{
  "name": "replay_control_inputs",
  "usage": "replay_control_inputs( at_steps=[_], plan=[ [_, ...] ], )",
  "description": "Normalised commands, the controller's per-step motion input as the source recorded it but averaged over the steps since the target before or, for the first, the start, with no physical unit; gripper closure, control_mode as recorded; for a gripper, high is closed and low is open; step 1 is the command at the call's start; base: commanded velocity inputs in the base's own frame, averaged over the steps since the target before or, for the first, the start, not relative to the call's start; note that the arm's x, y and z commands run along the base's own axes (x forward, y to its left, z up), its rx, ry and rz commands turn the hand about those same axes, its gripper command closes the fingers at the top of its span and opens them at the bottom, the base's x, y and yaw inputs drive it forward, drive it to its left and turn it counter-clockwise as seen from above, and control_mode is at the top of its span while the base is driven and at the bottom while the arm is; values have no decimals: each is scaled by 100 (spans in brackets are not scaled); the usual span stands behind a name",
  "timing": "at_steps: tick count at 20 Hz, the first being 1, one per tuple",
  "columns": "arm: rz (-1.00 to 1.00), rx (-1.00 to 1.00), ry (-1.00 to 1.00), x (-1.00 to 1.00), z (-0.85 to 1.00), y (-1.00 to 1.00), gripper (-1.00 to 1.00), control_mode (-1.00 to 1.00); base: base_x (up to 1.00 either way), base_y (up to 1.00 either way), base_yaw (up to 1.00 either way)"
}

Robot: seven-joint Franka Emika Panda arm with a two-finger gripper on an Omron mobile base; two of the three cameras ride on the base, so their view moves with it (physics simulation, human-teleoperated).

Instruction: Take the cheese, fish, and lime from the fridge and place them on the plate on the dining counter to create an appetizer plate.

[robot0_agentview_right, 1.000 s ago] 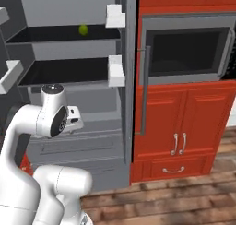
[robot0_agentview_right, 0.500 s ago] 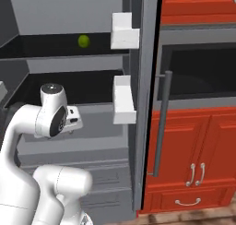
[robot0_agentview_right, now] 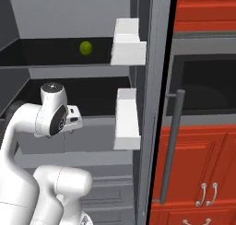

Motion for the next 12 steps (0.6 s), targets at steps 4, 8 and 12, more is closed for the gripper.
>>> replay_control_inputs(
  at_steps=[4, 8, 12],
  plan=[
    [0, 0, 0, 0, 0, 0, -100, 100, 24, -31, 21],
    [0, 0, 0, 0, 0, 0, -100, 100, 10, -21, 18],
    [0, 0, 0, 0, 0, 0, -100, 100, 0, 0, 10]
  ],
)
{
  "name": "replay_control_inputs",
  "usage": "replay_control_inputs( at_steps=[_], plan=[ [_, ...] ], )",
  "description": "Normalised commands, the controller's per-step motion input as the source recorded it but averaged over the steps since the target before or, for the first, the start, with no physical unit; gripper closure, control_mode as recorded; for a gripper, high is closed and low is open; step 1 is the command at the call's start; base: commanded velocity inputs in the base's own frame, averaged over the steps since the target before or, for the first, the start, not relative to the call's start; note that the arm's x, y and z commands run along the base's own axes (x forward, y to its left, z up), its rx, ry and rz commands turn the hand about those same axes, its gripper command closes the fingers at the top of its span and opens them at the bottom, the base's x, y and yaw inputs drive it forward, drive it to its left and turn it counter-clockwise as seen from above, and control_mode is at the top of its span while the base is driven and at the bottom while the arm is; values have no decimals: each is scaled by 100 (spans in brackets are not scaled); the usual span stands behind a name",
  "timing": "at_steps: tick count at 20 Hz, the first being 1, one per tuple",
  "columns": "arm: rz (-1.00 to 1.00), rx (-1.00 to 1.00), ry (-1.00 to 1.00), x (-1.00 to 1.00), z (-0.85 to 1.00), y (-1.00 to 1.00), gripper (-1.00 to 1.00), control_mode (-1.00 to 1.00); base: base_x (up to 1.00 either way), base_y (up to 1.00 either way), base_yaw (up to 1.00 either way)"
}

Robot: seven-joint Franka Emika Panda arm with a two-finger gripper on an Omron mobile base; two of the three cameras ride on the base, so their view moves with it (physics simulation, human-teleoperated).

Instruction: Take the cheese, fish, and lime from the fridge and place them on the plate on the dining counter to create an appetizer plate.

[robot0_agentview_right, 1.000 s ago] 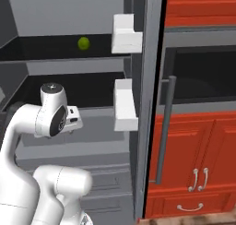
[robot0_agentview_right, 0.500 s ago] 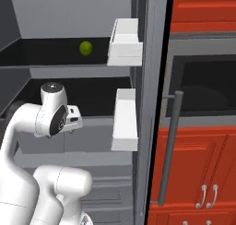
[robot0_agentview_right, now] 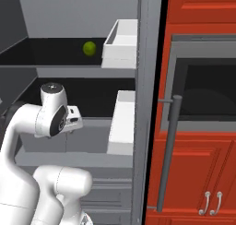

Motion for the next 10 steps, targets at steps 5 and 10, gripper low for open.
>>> replay_control_inputs(
  at_steps=[5, 10],
  plan=[
    [0, 0, 0, 0, 0, 0, -100, -100, 0, 0, 2],
    [-4, 0, -2, 0, 5, -2, -100, -100, 0, 0, 0]
  ],
)
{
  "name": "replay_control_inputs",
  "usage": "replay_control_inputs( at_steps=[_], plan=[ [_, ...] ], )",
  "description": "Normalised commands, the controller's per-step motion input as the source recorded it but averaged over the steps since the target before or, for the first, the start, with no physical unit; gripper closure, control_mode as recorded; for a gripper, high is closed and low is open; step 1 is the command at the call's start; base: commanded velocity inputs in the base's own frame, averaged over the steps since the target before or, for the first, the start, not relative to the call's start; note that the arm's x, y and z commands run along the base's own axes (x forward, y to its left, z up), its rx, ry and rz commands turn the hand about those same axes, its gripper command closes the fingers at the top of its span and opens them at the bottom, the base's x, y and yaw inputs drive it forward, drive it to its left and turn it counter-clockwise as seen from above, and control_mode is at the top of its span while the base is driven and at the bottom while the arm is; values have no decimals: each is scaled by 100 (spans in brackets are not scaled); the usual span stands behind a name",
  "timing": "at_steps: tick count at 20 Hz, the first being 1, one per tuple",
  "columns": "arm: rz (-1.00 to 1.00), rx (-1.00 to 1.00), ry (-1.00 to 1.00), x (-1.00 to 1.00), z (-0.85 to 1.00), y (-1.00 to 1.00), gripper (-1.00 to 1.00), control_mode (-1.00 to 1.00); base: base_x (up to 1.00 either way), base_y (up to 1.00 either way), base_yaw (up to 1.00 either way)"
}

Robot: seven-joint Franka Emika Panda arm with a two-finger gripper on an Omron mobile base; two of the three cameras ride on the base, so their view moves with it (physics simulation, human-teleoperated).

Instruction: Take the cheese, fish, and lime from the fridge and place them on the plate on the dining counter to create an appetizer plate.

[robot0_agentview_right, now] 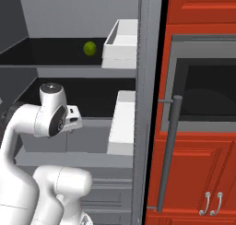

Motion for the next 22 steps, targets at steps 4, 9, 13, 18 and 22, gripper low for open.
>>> replay_control_inputs(
  at_steps=[4, 9, 13, 18, 22],
  plan=[
    [-10, 0, -13, 0, 43, 0, -100, -100, 0, 0, 0],
    [-16, 0, -30, -2, 65, -2, -100, -100, 0, 0, 0],
    [-15, -1, -43, -5, 53, -23, -100, -100, 0, 0, 0],
    [-20, -1, -36, -11, 47, -34, -100, -100, 0, 0, 0],
    [-15, 1, -19, -13, 60, -14, -100, -100, 0, 0, 0]
  ],
)
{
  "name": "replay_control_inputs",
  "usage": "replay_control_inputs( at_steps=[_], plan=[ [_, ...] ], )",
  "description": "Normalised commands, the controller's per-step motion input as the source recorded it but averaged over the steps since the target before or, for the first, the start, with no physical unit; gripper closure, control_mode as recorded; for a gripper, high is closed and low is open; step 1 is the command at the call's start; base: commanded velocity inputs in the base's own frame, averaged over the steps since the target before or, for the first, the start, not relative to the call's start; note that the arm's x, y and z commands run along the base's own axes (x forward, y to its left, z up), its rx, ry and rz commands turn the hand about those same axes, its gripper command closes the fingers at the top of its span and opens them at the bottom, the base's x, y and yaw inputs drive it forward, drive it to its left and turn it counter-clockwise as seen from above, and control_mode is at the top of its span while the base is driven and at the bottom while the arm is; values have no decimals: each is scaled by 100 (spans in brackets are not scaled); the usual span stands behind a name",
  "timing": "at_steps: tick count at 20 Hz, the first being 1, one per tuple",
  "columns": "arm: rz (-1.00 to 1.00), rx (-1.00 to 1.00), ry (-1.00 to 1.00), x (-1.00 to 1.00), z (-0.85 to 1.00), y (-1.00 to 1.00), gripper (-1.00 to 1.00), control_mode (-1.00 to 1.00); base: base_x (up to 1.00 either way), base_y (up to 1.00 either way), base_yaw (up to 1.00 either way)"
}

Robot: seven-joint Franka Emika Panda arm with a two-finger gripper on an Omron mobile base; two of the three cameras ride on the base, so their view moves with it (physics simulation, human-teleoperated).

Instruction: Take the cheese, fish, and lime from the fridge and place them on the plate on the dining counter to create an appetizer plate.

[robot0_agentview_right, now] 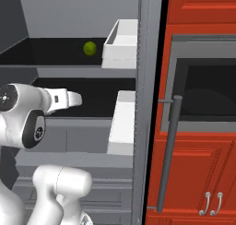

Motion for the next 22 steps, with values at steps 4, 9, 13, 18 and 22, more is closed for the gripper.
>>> replay_control_inputs(
  at_steps=[4, 9, 13, 18, 22],
  plan=[
    [-5, 9, -1, 0, 69, -1, -100, -100, 0, 0, 0],
    [-1, 15, 3, 0, 57, 0, -100, -100, 0, 0, 0],
    [0, 16, 0, -2, 21, 0, -100, -100, 0, 0, 0],
    [-5, 10, -1, 0, 2, 0, -100, -100, 0, 0, 0],
    [-12, 7, 1, 0, 41, 0, -100, -100, 0, 0, 0]
  ],
)
